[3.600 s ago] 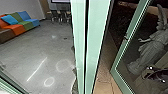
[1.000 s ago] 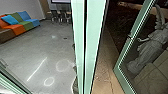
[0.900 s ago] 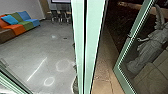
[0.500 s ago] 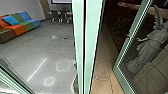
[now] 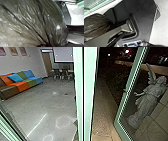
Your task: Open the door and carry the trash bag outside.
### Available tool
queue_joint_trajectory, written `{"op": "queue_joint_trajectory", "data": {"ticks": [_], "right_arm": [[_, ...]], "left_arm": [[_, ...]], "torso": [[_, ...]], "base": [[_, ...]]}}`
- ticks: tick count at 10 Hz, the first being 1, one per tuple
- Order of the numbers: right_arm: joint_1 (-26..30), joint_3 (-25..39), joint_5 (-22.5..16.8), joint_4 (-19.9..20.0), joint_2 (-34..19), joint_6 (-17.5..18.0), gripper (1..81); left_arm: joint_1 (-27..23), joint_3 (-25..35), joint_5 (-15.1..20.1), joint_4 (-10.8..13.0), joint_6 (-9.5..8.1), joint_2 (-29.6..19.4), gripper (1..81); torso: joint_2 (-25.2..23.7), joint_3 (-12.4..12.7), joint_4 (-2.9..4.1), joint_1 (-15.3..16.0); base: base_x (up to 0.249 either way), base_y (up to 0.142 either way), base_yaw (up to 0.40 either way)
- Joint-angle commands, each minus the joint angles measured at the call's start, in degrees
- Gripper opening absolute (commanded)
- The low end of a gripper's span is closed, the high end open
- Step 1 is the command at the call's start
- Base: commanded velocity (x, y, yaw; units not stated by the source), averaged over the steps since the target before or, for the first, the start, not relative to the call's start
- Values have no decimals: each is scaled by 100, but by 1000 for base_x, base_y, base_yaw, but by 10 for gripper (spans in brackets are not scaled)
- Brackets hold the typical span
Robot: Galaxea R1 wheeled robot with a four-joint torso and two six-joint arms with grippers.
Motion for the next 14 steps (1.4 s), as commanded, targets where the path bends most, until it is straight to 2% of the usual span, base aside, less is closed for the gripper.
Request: {"op": "queue_joint_trajectory", "data": {"ticks": [1, 4, 6, 14], "right_arm": [[178, 47, -233, -44, -23, -16, 811], [134, -364, -233, -62, 283, -25, 811], [117, -629, -233, -53, 469, -103, 811], [125, -515, -233, -62, 469, -157, 811]], "left_arm": [[-202, 44, 365, 54, 12, 43, 10], [-211, 44, 365, 53, 12, 8, 10], [-220, 44, 365, 45, 4, 8, 10], [-237, 44, 392, 54, 21, -10, 10]], "torso": [[0, -11, 0, 0], [-7, 175, 0, -9], [-9, 151, 0, -11], [-9, 155, 0, -11]], "base": [[0, 0, 0], [0, 0, 0], [0, 0, 0], [0, 0, 0]]}}
